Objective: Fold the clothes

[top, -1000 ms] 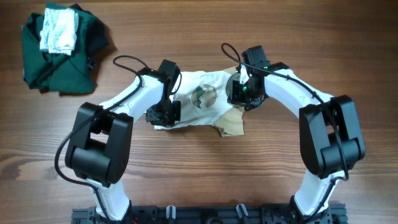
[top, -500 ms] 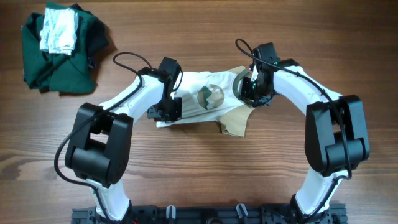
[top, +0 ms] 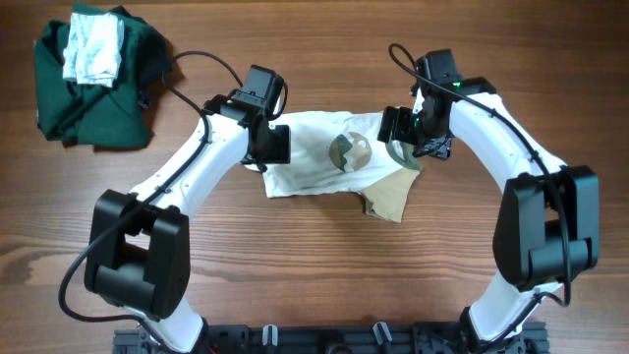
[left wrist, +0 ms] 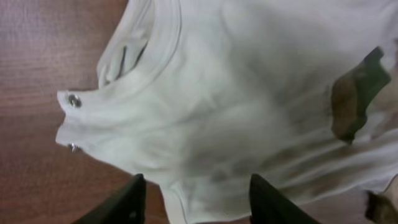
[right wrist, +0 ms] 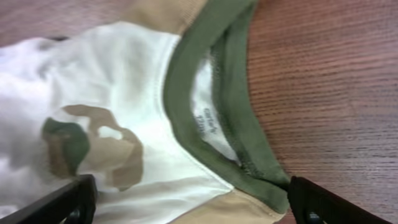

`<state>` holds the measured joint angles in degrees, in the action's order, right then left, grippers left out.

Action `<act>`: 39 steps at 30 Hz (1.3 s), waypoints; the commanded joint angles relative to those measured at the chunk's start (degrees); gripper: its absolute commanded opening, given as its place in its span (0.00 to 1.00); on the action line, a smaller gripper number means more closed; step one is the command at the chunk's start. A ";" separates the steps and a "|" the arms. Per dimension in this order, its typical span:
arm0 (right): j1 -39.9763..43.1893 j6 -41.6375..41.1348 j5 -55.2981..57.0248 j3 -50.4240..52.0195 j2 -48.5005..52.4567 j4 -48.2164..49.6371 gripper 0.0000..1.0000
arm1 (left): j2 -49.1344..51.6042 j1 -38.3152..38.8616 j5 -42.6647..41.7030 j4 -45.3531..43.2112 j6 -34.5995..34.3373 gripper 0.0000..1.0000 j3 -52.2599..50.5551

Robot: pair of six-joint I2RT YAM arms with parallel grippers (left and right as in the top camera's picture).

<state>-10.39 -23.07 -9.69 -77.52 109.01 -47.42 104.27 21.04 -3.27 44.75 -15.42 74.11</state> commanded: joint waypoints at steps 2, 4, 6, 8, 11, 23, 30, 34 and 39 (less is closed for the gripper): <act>-0.13 1.73 -2.43 -0.92 -1.25 -0.52 1.00 | 0.00 -0.59 2.58 -3.87 0.17 0.62 0.70; -0.13 2.10 -2.40 -0.92 -1.25 -0.52 1.00 | 0.00 -1.62 3.91 -4.24 0.17 0.62 0.70; -0.13 2.14 -2.40 -0.92 -1.25 -0.46 1.00 | 0.11 -3.74 4.15 -3.93 0.15 0.62 0.68; -0.13 2.23 -2.36 -0.92 -1.25 -0.42 1.00 | 0.11 -6.19 3.98 -3.37 0.15 0.63 0.68; -0.13 3.56 -2.29 -0.92 -1.25 0.15 1.00 | 0.11 -9.70 1.95 -2.89 0.20 0.63 0.35; -0.13 1.79 -2.19 -0.90 -1.25 -6.62 1.00 | 1.20 -13.16 -7.41 6.43 -0.07 0.64 -0.92; -0.26 0.59 -2.62 -0.74 -1.25 -16.76 1.00 | 1.18 -13.00 -10.03 17.55 0.00 0.64 -0.94; -0.48 0.57 -4.33 1.46 -1.25 -19.63 1.00 | 1.20 -13.00 -10.47 18.80 0.17 0.83 -0.98; -0.50 0.57 -8.00 7.15 -1.25 -15.72 1.00 | 1.25 -12.85 -12.79 18.62 0.20 0.84 -1.05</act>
<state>-10.46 -21.85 -14.41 -73.65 108.95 -64.93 104.64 7.92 -13.65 63.59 -15.18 73.45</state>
